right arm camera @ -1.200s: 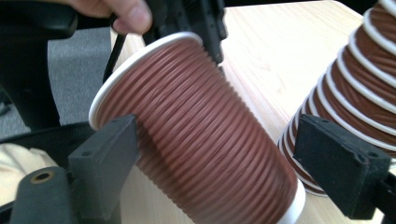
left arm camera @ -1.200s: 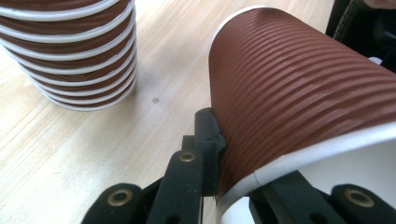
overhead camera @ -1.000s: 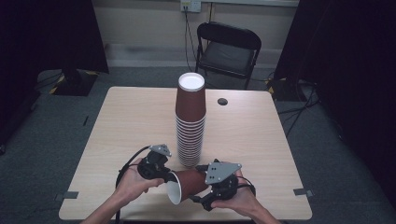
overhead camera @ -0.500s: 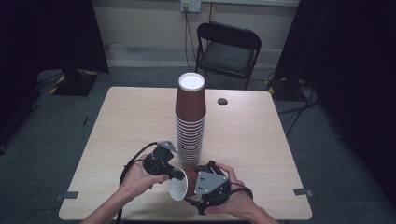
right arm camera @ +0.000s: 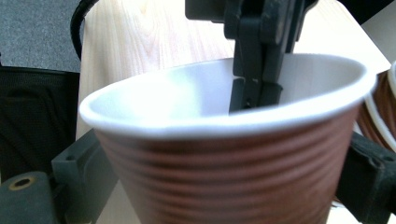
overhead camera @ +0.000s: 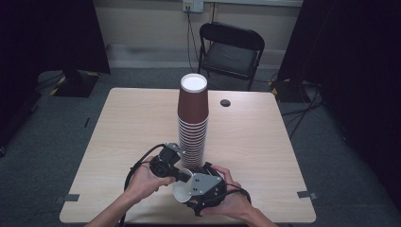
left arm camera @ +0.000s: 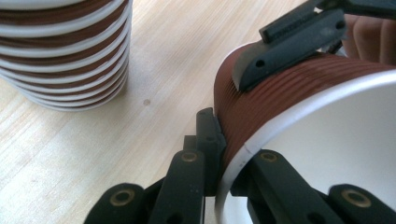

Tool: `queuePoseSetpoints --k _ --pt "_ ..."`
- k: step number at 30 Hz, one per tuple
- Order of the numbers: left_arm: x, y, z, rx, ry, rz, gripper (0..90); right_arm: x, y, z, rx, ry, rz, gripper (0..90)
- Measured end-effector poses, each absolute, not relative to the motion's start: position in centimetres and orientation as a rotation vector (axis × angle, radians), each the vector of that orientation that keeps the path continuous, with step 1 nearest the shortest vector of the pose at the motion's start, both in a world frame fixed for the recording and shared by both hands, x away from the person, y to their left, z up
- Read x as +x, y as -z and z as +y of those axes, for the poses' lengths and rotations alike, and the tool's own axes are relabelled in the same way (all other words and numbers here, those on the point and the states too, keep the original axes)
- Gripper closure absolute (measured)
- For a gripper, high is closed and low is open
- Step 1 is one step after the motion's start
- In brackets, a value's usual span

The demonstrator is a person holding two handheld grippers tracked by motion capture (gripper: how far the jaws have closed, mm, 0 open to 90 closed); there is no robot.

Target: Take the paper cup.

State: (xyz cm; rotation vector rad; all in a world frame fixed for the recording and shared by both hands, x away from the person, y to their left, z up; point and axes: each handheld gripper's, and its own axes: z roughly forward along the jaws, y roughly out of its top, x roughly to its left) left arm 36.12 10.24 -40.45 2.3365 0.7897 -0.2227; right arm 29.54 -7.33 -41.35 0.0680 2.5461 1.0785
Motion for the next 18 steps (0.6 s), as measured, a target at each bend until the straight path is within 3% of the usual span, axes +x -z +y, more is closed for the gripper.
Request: queuePoseSetpoints --k 12,18 --pt "35.59 40.81 10.26 2.278 0.157 0.775 83.6 29.26 41.58 -7.32 0.077 -1.081 2.529 9.6" --pt "35.31 40.7 10.64 2.231 0.108 0.756 72.7 29.31 41.51 -7.6 0.087 -1.097 2.533 10.0"
